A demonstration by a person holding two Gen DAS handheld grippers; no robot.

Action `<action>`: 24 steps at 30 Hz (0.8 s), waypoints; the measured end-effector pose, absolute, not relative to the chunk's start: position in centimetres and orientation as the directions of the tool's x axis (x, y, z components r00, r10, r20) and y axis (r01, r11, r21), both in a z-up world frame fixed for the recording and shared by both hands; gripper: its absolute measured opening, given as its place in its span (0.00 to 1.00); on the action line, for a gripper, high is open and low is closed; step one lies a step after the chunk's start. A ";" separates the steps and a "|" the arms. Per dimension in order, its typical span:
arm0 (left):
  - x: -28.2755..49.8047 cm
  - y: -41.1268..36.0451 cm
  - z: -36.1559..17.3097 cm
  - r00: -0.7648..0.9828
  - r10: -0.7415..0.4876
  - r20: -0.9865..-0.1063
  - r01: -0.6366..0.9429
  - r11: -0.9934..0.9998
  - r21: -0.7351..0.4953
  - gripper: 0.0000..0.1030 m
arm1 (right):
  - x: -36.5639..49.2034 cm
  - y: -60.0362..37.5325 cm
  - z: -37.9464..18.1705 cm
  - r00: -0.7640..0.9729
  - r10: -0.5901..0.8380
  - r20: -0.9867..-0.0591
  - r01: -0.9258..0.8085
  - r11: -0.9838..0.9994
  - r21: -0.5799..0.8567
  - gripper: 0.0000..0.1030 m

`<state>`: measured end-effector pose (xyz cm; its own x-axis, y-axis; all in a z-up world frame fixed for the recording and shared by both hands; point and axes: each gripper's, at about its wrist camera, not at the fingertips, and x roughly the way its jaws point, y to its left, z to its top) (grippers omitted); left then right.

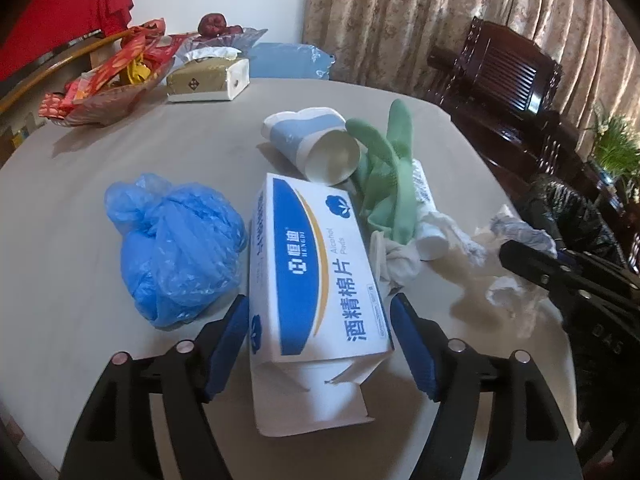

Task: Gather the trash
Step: 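Lift and carry the alcohol-pad box and tissue over the trash bin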

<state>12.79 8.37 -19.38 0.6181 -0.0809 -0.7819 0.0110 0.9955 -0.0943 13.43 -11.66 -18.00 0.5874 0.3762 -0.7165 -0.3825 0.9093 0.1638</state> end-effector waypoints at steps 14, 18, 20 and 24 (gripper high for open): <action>11.8 8.5 -17.0 0.681 -0.069 -0.729 0.027 0.997 -0.070 0.54 | 12.8 -12.2 -16.6 0.602 0.399 -0.692 -0.394 0.902 0.178 0.18; 11.2 8.8 -14.8 0.711 -0.076 -0.699 0.026 0.996 -0.083 0.53 | 12.1 -12.7 -15.0 0.622 0.410 -0.667 -0.401 0.898 0.179 0.18; 11.0 8.6 -13.9 0.726 -0.079 -0.683 0.032 0.996 -0.082 0.53 | 11.7 -12.9 -13.8 0.638 0.418 -0.646 -0.406 0.896 0.180 0.18; 10.5 8.1 -12.1 0.750 -0.099 -0.654 0.051 0.995 -0.091 0.53 | 11.0 -13.4 -11.5 0.668 0.434 -0.604 -0.416 0.891 0.180 0.18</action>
<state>10.53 8.09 -12.09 0.7497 -0.0986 -0.6544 0.0511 0.9945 -0.0912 10.99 -13.38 -11.46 0.6684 0.4338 -0.6042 -0.4158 0.8915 0.1800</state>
